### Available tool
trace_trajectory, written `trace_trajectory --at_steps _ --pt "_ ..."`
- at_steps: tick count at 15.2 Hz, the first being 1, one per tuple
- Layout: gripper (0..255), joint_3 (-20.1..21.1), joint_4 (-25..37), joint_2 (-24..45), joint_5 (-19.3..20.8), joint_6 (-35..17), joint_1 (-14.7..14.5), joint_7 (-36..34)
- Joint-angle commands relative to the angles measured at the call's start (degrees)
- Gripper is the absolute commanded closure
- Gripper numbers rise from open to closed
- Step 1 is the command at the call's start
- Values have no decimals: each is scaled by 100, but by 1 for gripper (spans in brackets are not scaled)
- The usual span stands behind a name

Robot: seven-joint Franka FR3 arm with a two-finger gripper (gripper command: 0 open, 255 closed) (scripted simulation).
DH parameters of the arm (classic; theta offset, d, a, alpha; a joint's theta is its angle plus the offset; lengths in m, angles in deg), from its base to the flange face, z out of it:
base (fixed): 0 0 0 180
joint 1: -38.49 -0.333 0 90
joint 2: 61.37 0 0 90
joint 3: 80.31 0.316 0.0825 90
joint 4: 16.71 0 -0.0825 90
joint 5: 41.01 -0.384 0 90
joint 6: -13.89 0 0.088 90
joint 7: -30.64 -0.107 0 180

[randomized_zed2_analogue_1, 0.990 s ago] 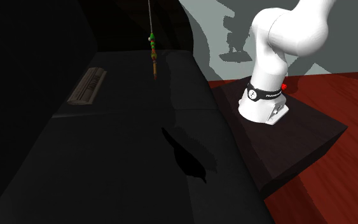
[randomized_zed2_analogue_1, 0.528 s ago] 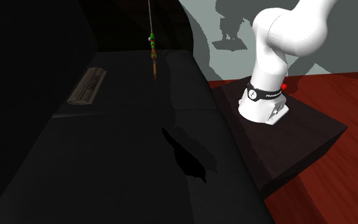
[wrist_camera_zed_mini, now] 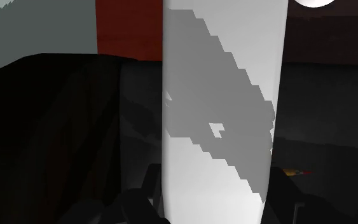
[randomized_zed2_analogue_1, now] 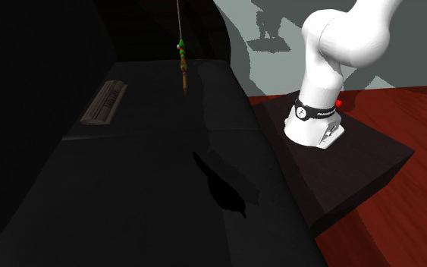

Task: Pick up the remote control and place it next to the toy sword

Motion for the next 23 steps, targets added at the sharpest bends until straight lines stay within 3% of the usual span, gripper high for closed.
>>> trace_trajectory --at_steps 1,23 --pt "255 -43 -173 -43 40 -142 22 6" --pt "255 -448 -1925 -225 400 -1737 177 -167"
